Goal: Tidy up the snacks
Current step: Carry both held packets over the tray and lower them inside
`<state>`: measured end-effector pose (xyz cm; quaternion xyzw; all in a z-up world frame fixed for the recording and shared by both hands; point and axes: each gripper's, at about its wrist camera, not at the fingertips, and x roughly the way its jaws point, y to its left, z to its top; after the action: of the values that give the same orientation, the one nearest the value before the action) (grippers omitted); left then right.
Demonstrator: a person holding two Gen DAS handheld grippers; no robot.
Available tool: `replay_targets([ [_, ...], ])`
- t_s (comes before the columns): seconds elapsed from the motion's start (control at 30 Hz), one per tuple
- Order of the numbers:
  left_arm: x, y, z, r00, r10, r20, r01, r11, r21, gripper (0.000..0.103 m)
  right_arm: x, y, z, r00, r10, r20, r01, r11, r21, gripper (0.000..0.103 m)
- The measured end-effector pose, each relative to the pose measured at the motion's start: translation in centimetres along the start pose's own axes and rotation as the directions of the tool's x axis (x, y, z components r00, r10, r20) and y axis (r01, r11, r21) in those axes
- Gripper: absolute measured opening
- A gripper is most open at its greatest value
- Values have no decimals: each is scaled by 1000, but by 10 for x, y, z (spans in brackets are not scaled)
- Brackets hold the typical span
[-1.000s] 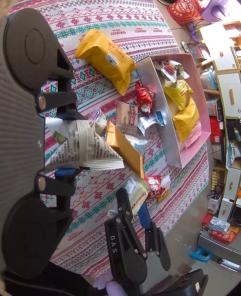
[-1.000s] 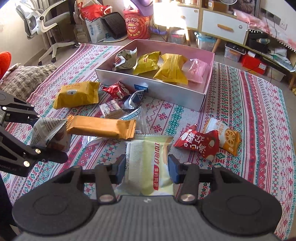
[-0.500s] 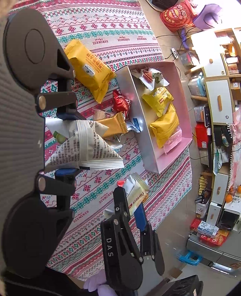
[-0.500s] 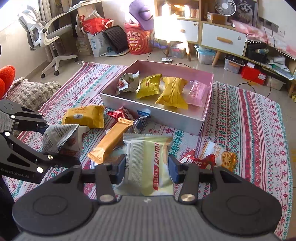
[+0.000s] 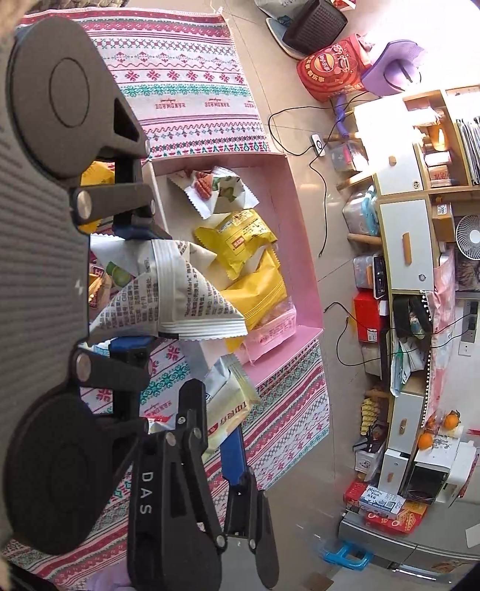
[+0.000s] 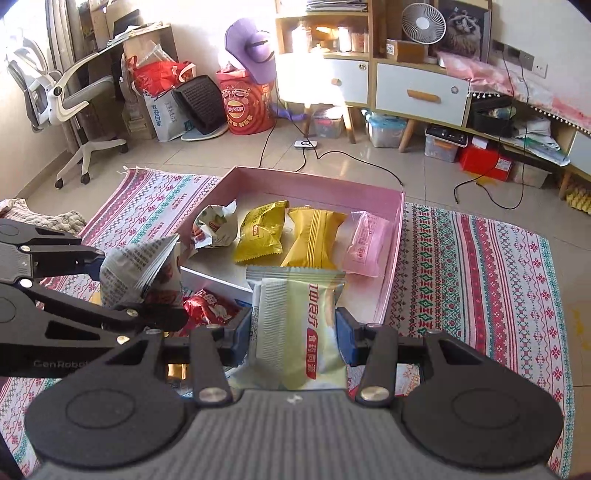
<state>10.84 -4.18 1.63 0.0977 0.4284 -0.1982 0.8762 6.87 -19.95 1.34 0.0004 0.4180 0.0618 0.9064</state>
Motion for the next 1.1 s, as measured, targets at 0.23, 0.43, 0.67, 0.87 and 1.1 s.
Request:
replay_targets([
  [0.23,40,2,21,1000,22,-4,-22,1000,7,54,24,-19,13,1000,-9,-6,10,998,69,44],
  [0.43,68,5,23,998,58,-34,-57,998,9,54,45,-27,16,999,-17,-39,21,994,108,44],
  [0.67,89,7,23,993,101,-57,-98,994,52,54,63,-27,16,998,-25,-62,32,993,113,44],
  [0.87,102,13,19,990,127,-63,-125,991,36,54,72,-29,19,998,-27,-59,34,992,118,44],
  [1.1,103,22,19,993,109,-44,-109,994,3,55,78,-32,21,998,-38,-56,45,991,125,44],
])
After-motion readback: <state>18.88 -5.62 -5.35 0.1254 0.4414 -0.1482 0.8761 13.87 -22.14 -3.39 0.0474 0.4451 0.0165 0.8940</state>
